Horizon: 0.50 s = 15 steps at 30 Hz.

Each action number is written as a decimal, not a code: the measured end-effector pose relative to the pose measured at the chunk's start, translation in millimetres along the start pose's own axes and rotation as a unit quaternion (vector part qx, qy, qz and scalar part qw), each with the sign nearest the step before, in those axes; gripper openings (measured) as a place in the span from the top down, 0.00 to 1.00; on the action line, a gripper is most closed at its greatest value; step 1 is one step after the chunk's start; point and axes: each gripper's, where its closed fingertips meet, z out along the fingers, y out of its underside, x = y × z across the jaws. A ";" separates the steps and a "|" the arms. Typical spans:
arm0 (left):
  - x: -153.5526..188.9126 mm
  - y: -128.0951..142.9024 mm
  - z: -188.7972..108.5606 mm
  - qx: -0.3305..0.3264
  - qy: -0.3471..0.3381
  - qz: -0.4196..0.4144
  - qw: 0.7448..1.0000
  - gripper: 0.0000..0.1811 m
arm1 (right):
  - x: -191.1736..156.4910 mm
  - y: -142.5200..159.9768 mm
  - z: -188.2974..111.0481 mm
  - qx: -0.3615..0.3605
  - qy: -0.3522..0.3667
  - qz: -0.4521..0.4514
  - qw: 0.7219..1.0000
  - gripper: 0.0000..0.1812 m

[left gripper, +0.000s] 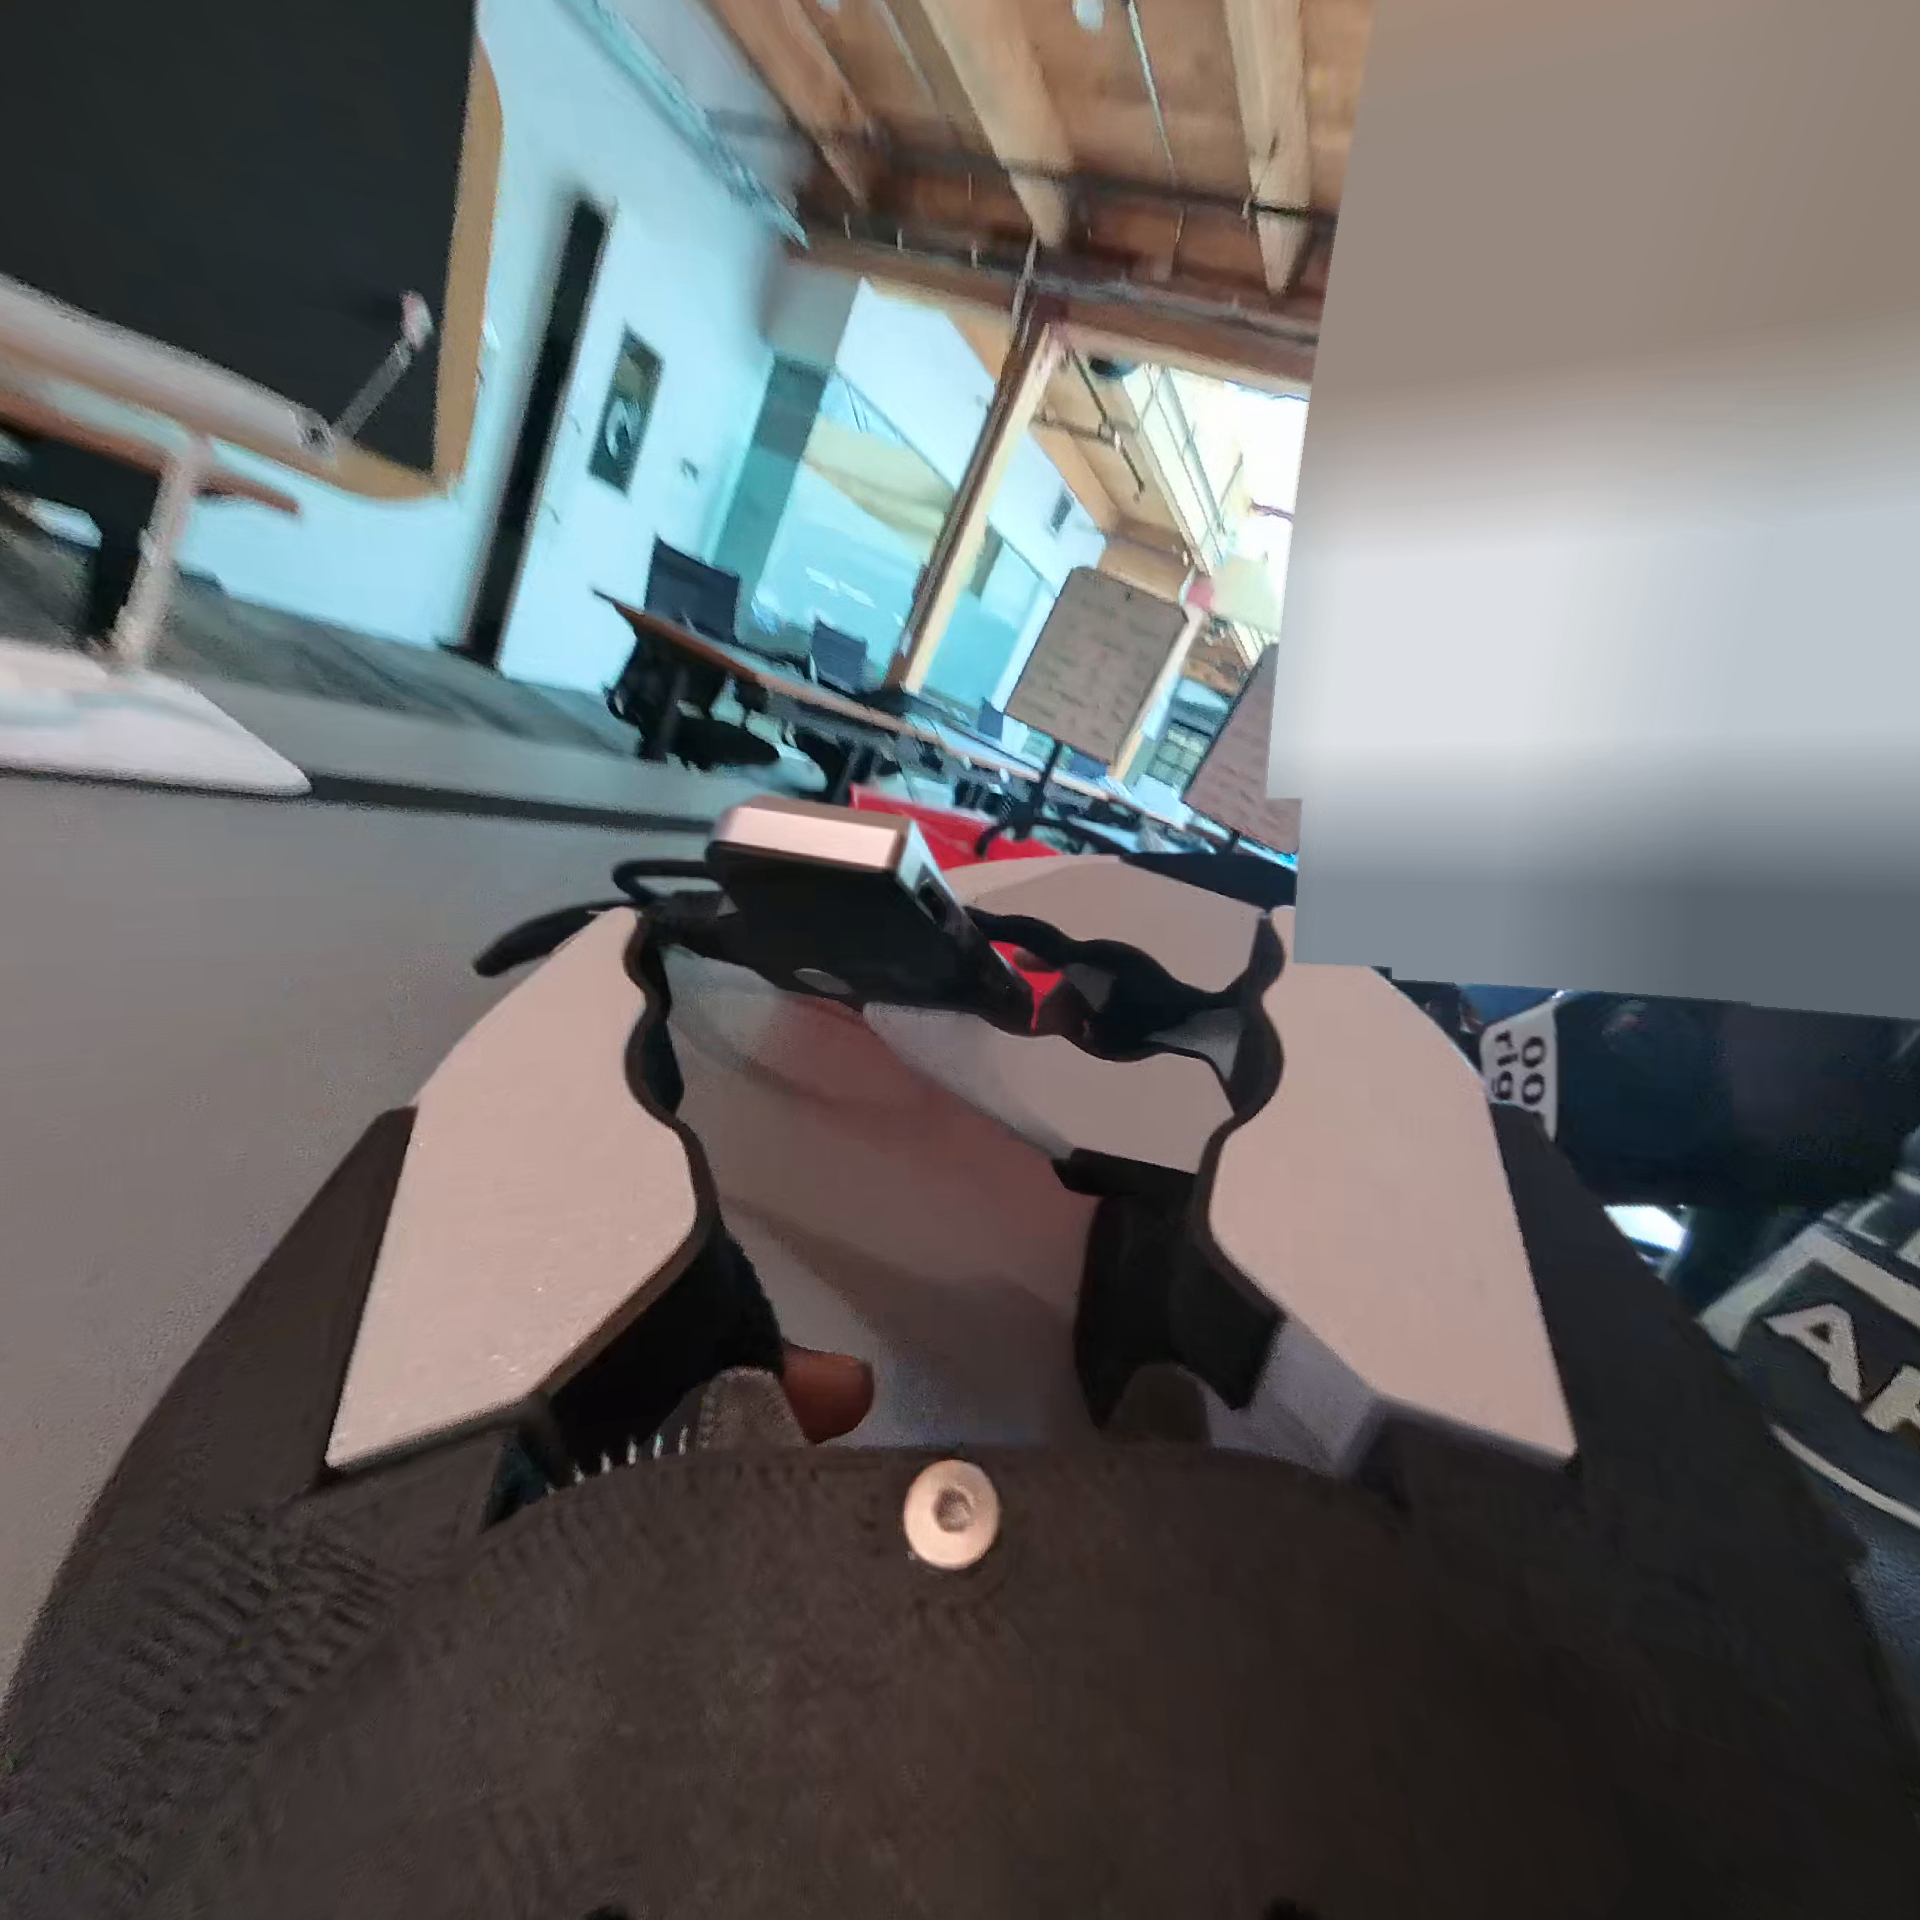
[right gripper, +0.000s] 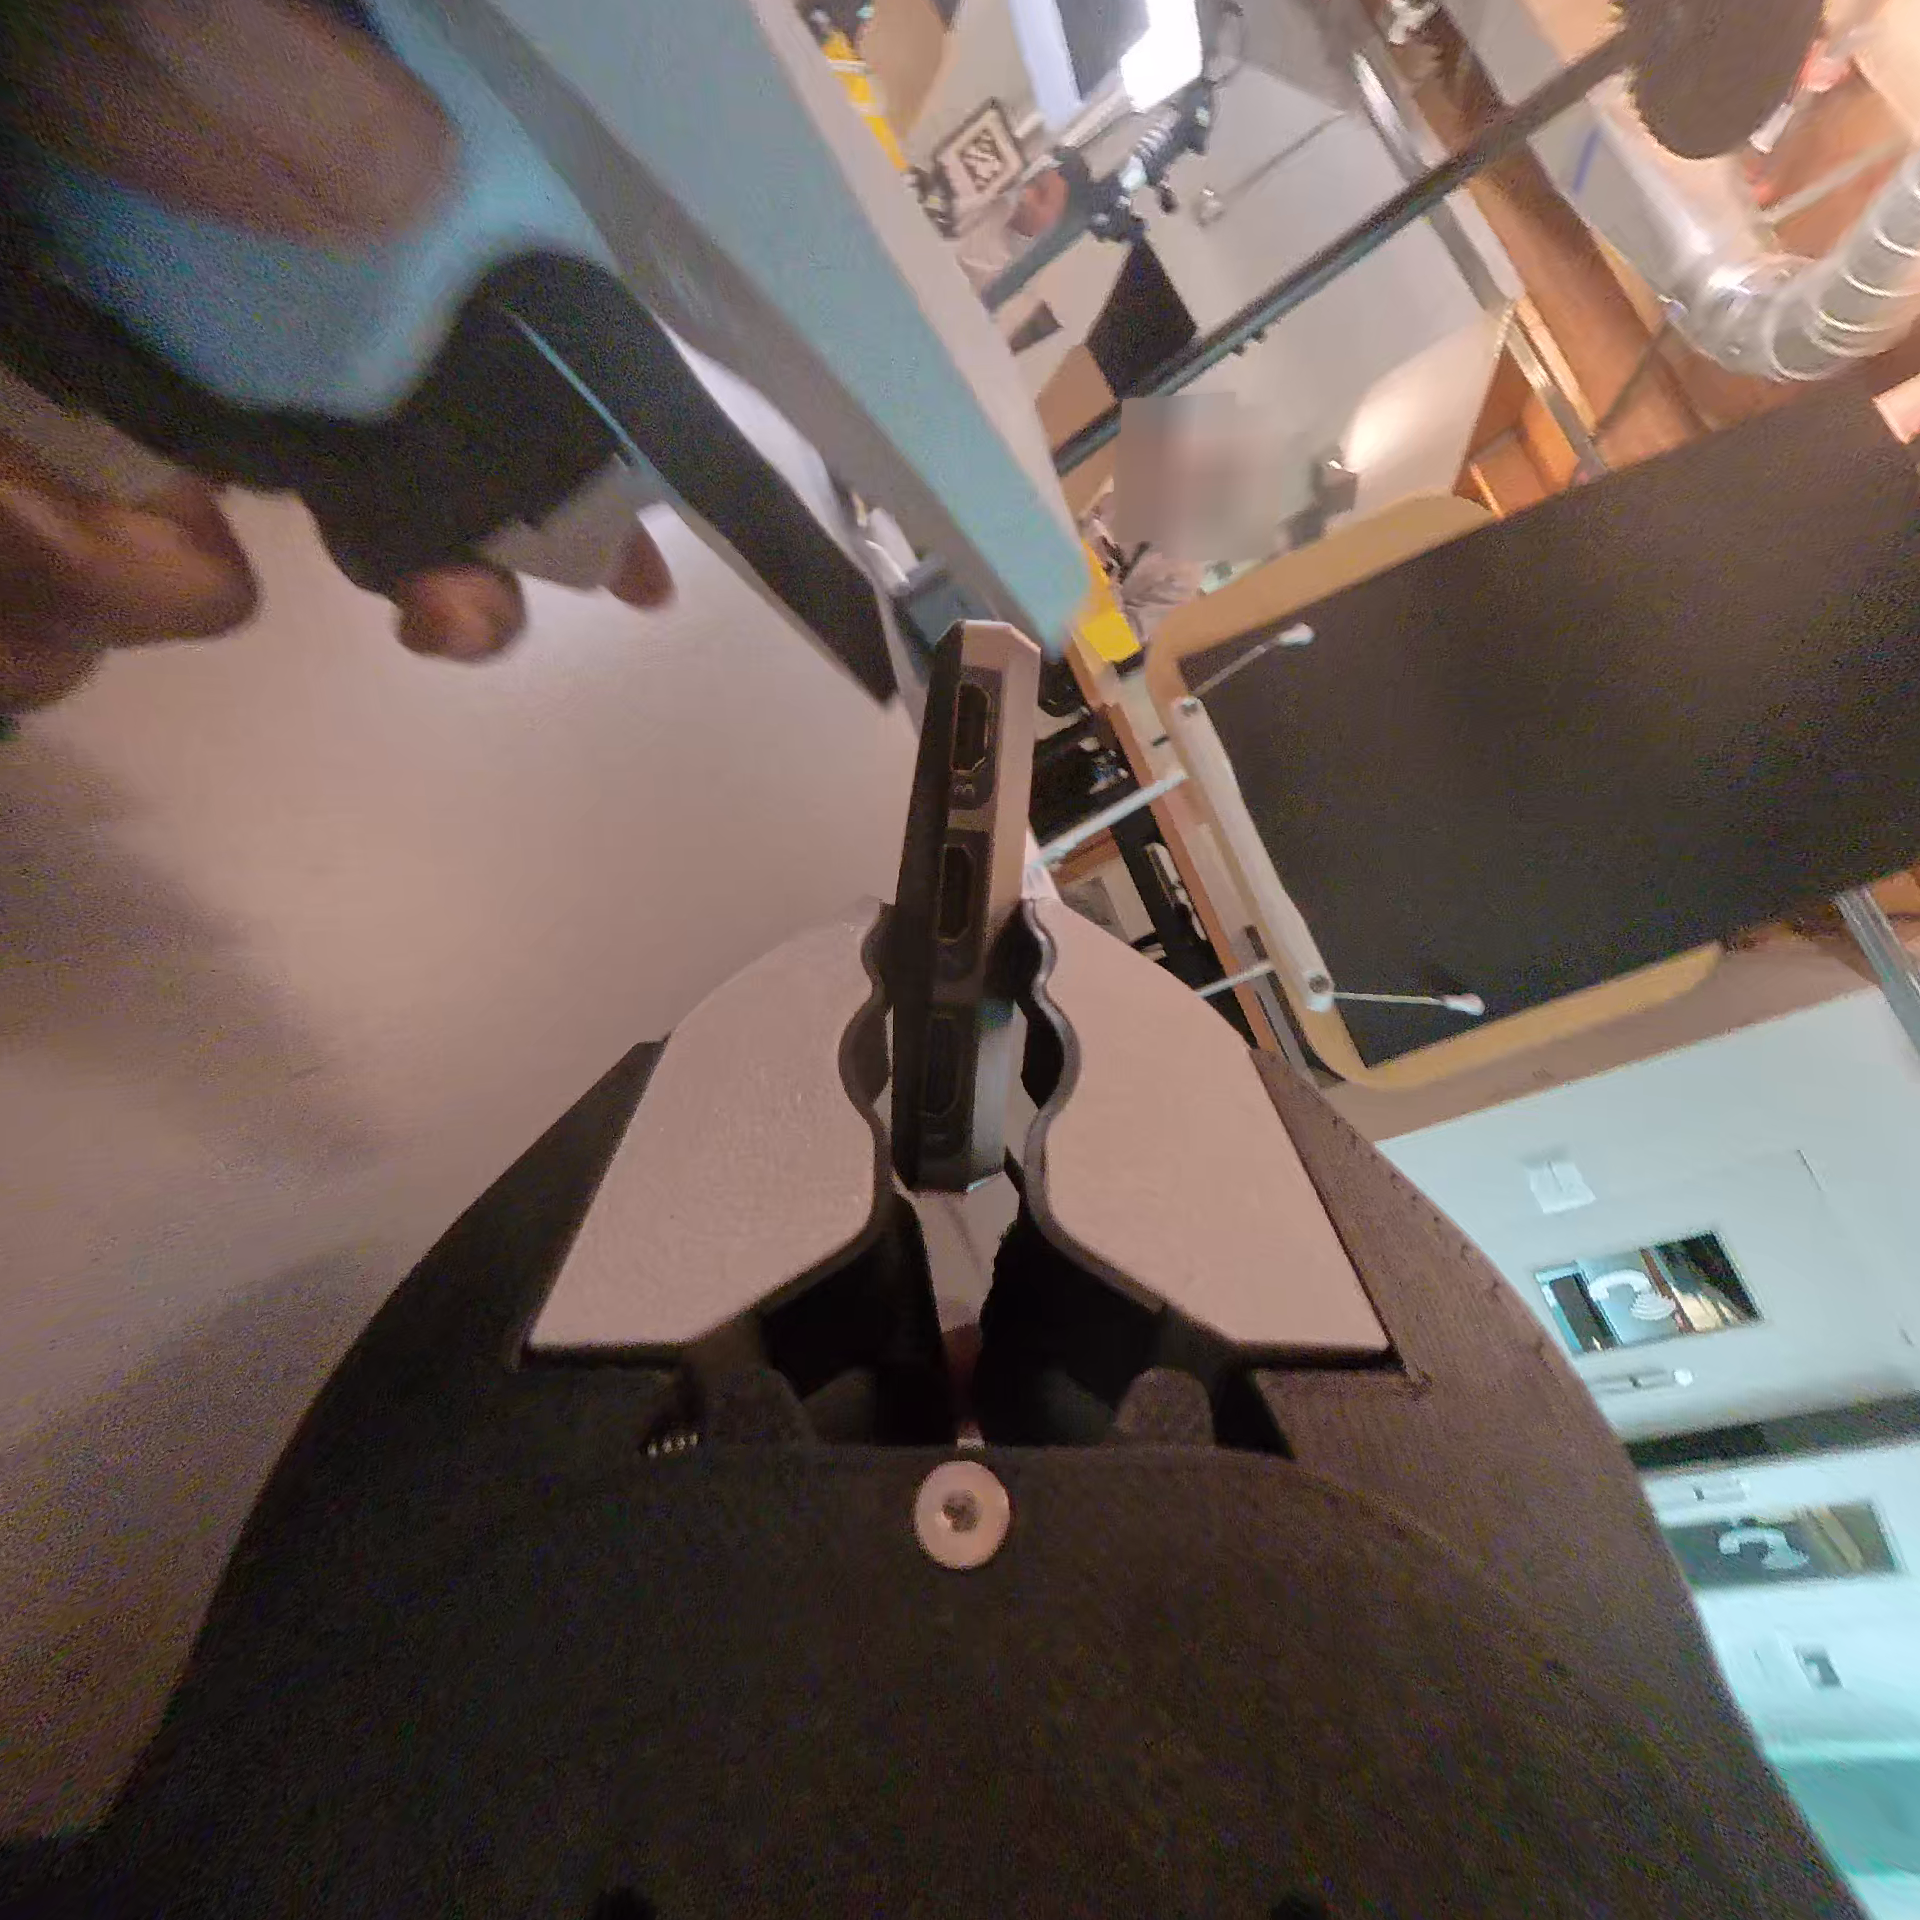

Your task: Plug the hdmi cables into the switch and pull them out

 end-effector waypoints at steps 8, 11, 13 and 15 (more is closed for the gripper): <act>-5.5 -6.6 -9.4 0.029 0.074 -0.170 0.982 0.70 | -21.6 -40.8 -11.2 0.129 -0.078 0.060 0.987 0.88; 3.4 -16.1 -15.6 0.061 0.128 -0.218 0.966 0.70 | -17.8 -59.6 -23.4 0.204 -0.070 0.069 0.974 0.88; -0.2 -25.0 -21.4 0.095 0.156 -0.274 0.944 0.70 | -8.9 -71.0 -33.8 0.260 -0.064 0.109 0.957 0.78; -3.7 -30.2 -25.8 0.117 0.173 -0.310 0.928 0.70 | -2.6 -73.0 -37.4 0.282 -0.074 0.151 0.945 0.68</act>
